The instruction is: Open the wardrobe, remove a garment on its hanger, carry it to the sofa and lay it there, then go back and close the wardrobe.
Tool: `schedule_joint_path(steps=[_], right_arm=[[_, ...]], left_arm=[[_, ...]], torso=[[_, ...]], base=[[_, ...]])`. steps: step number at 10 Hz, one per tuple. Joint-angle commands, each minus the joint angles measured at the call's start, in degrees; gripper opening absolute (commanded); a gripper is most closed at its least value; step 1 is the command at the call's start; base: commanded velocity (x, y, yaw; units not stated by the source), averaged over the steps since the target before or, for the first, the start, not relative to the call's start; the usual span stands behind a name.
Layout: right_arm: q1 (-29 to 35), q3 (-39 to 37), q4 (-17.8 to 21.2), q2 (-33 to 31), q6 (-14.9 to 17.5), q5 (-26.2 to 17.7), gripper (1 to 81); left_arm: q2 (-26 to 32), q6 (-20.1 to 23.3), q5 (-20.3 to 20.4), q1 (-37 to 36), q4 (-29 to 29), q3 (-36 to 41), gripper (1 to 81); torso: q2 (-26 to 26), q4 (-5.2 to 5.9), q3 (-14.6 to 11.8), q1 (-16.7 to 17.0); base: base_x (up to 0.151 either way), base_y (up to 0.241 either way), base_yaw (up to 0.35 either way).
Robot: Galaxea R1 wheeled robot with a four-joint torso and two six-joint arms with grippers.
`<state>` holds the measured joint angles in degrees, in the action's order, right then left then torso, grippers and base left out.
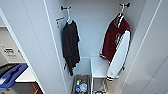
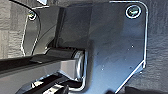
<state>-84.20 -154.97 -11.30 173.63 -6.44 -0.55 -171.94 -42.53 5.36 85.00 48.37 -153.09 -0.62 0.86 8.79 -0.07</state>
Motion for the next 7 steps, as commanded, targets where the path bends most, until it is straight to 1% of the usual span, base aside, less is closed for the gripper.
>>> schedule_joint_path(steps=[1, 2, 3, 4, 6, 7], right_arm=[[1.35, 0.03, 0.76, 0.69, 0.28, -3.23, 81.1], [1.27, 0.03, 0.75, 0.69, 0.37, -3.23, 81.1], [1.35, 0.03, 0.75, 0.69, 0.37, -3.23, 81.1], [1.53, 0.20, 0.67, 0.77, 0.46, -3.32, 81.1], [1.53, 0.03, 0.67, 1.13, 0.46, -3.58, 81.1], [1.35, -0.15, 0.58, 1.05, 0.46, -3.67, 81.1]], left_arm=[[-0.43, -0.53, -4.22, -1.46, 0.06, 0.16, 81.1], [-0.52, -0.53, -4.13, -1.55, 0.06, 0.16, 81.1], [-0.52, -0.53, -4.05, -1.73, 0.06, 0.16, 81.1], [-0.52, -0.53, -3.96, -1.99, 0.06, 0.16, 81.1], [-0.17, -0.54, -3.70, -2.52, 0.05, 0.16, 81.1], [0.27, -0.27, -3.43, -2.52, 0.58, 0.16, 81.1]], torso=[[0.00, 0.00, -5.64, 0.00], [0.00, 0.00, -5.10, -0.02], [0.00, 0.00, -2.76, -0.02], [-0.05, 0.00, -3.98, 0.05], [-0.09, 0.00, -4.70, 0.07], [-0.09, 0.00, -4.61, 0.07]], base=[[0.000, 0.000, 0.000], [0.000, 0.000, 0.000], [0.000, 0.000, 0.000], [0.000, 0.000, 0.000], [0.000, 0.000, 0.000], [0.000, 0.000, 0.000]])
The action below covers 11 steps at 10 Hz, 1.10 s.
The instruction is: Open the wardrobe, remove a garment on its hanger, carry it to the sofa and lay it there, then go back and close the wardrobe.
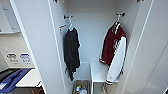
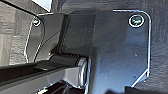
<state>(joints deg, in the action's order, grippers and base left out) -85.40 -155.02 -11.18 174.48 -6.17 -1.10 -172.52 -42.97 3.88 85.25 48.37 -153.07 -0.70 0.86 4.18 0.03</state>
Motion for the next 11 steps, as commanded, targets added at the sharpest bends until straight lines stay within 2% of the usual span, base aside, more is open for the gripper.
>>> schedule_joint_path(steps=[1, 2, 4, 5, 7, 11], right_arm=[[2.29, -0.53, 0.37, -0.24, 0.37, -3.12, 81.1], [1.59, -0.72, 0.10, -0.60, 0.54, -3.12, 81.1], [0.35, 0.69, -2.27, -2.45, 0.63, -3.03, 81.1], [0.00, 3.05, -2.62, -3.85, 0.63, -2.77, 81.1], [0.18, 7.98, -2.00, -6.49, 0.54, -2.77, 81.1], [0.00, 8.25, -1.83, -6.40, 0.46, -2.51, 81.1]], left_arm=[[1.63, 0.34, -1.94, -2.68, 0.50, 0.13, 81.1], [2.70, 0.34, -1.06, -2.23, 0.23, 0.48, 81.1], [5.08, 0.08, 6.14, -0.83, 0.06, 0.40, 81.1], [5.52, -0.09, 7.29, -0.65, 0.06, 0.40, 81.1], [5.52, 0.08, 7.29, -0.21, 0.23, 0.22, 81.1], [5.87, 0.17, 7.37, -0.03, 0.41, 0.22, 81.1]], torso=[[0.00, 0.00, 0.00, -0.03], [0.00, 0.00, -0.02, -0.03], [0.00, 0.00, -0.02, -0.03], [-0.02, 0.00, -0.02, -0.03], [-0.02, 0.00, -0.02, -0.03], [-0.05, 0.00, -0.05, -0.03]], base=[[0.000, 0.000, 0.000], [0.000, 0.000, 0.000], [0.000, 0.000, 0.000], [0.000, 0.000, 0.000], [0.000, 0.000, 0.000], [0.000, 0.000, 0.000]])
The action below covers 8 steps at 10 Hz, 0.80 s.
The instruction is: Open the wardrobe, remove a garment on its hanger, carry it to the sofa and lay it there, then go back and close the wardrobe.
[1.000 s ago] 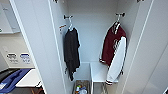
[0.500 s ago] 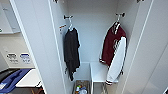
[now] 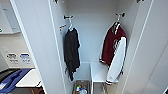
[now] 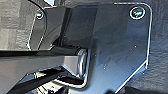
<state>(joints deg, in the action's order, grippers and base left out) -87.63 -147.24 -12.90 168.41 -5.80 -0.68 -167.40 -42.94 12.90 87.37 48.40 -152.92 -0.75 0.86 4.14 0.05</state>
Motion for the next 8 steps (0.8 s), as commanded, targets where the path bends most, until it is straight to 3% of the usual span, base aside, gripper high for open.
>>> schedule_joint_path(steps=[1, 3, 8], right_arm=[[2.14, 0.30, -0.11, -0.33, 0.09, -2.92, 81.1], [2.15, 0.30, -0.11, -0.24, 0.09, -2.92, 81.1], [2.31, 0.30, -0.11, 0.19, 0.09, -2.75, 81.1]], left_arm=[[0.66, 0.13, -1.65, -2.16, 0.38, 0.07, 81.1], [0.57, 0.22, -1.65, -2.07, 0.47, 0.07, 81.1], [0.66, 0.22, -1.56, -1.98, 0.56, 0.07, 81.1]], torso=[[0.00, 0.00, 0.00, -0.05], [-0.02, 0.00, 0.00, -0.05], [-0.07, 0.00, -0.02, -0.05]], base=[[0.000, 0.000, 0.000], [0.032, 0.000, 0.000], [0.085, 0.000, 0.000]])
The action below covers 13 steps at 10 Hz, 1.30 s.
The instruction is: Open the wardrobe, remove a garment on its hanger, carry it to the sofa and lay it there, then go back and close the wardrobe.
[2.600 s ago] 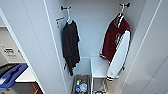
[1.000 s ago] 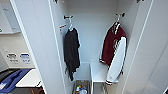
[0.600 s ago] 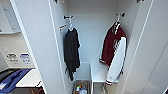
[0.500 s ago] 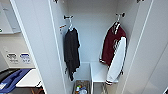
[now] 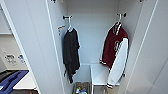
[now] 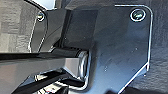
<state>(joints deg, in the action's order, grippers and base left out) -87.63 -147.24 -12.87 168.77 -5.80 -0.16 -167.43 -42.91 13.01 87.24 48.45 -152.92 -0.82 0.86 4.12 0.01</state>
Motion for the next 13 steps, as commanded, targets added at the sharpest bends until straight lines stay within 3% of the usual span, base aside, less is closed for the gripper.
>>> schedule_joint_path(steps=[1, 13], right_arm=[[2.32, 0.30, -0.13, -0.07, 0.09, -3.27, 81.1], [2.58, 0.21, -0.66, 0.28, 0.09, -3.27, 81.1]], left_arm=[[0.68, 0.20, -1.67, -1.76, 0.51, 0.07, 81.1], [0.33, 0.20, -1.67, -1.67, 0.51, 0.07, 81.1]], torso=[[0.00, 0.00, 0.00, -0.01], [0.00, 0.00, -0.02, -0.01]], base=[[0.093, 0.000, 0.000], [0.093, 0.000, 0.000]])
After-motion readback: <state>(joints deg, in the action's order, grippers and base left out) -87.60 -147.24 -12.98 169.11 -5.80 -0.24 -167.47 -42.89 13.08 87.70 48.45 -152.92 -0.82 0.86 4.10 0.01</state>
